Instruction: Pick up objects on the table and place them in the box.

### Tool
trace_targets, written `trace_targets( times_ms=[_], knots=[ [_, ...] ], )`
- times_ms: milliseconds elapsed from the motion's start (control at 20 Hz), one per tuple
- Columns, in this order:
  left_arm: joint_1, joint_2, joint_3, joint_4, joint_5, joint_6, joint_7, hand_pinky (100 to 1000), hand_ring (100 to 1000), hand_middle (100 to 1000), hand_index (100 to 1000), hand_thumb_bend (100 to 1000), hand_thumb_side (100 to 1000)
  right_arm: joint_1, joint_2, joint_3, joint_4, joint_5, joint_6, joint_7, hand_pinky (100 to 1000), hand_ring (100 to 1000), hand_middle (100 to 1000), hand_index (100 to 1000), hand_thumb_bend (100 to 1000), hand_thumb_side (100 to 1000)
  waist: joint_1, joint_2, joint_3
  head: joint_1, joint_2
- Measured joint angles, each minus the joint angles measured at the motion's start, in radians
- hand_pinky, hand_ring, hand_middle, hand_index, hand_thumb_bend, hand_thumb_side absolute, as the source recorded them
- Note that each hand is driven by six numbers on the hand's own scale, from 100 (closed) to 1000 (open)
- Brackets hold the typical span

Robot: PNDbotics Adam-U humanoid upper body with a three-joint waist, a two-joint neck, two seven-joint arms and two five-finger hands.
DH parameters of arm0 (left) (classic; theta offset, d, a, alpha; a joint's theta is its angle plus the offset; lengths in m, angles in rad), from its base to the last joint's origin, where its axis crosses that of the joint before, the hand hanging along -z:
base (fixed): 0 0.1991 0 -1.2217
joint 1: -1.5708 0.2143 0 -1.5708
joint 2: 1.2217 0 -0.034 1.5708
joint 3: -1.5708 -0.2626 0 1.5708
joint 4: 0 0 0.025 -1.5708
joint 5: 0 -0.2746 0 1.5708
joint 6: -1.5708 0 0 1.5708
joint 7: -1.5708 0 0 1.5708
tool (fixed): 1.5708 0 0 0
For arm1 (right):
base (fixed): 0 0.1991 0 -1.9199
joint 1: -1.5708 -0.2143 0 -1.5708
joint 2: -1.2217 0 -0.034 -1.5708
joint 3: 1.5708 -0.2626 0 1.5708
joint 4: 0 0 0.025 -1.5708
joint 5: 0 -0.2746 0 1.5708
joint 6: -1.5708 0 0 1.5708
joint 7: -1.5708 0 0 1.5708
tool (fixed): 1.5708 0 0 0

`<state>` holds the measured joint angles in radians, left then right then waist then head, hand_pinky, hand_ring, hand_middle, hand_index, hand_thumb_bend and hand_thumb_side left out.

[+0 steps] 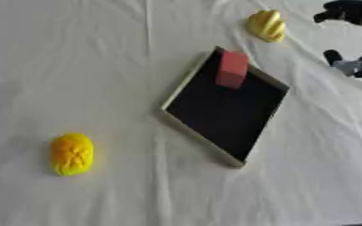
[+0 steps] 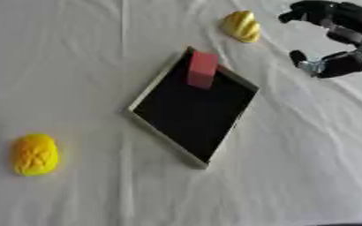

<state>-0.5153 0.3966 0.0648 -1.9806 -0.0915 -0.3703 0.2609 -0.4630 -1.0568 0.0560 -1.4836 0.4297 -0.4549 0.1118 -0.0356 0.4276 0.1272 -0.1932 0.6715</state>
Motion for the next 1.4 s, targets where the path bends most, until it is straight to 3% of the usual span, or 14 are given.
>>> trace_targets(
  times_ms=[700, 950, 1400],
  knots=[
    [0.003, 0.011, 0.000, 0.000, 0.025, 0.006, -0.008, 762, 773, 700, 904, 100, 485, -0.076, 0.026, -0.029, 0.087, 0.004, 0.053, -0.001, 1000, 1000, 823, 958, 100, 201, -0.001, 0.054, 0.068, -0.059, -0.054],
    [0.006, 0.018, 0.000, 0.000, 0.032, 0.008, -0.008, 761, 772, 698, 904, 100, 503, -0.095, 0.032, -0.044, 0.101, 0.018, 0.070, -0.014, 1000, 1000, 825, 965, 100, 196, -0.013, 0.075, 0.096, -0.073, -0.081],
    [0.022, 0.025, 0.001, 0.000, 0.044, 0.015, -0.009, 758, 772, 697, 905, 100, 529, -0.109, 0.032, -0.069, 0.114, 0.048, 0.093, -0.064, 1000, 1000, 836, 972, 100, 179, -0.016, 0.098, 0.114, -0.087, -0.102]
  ],
)
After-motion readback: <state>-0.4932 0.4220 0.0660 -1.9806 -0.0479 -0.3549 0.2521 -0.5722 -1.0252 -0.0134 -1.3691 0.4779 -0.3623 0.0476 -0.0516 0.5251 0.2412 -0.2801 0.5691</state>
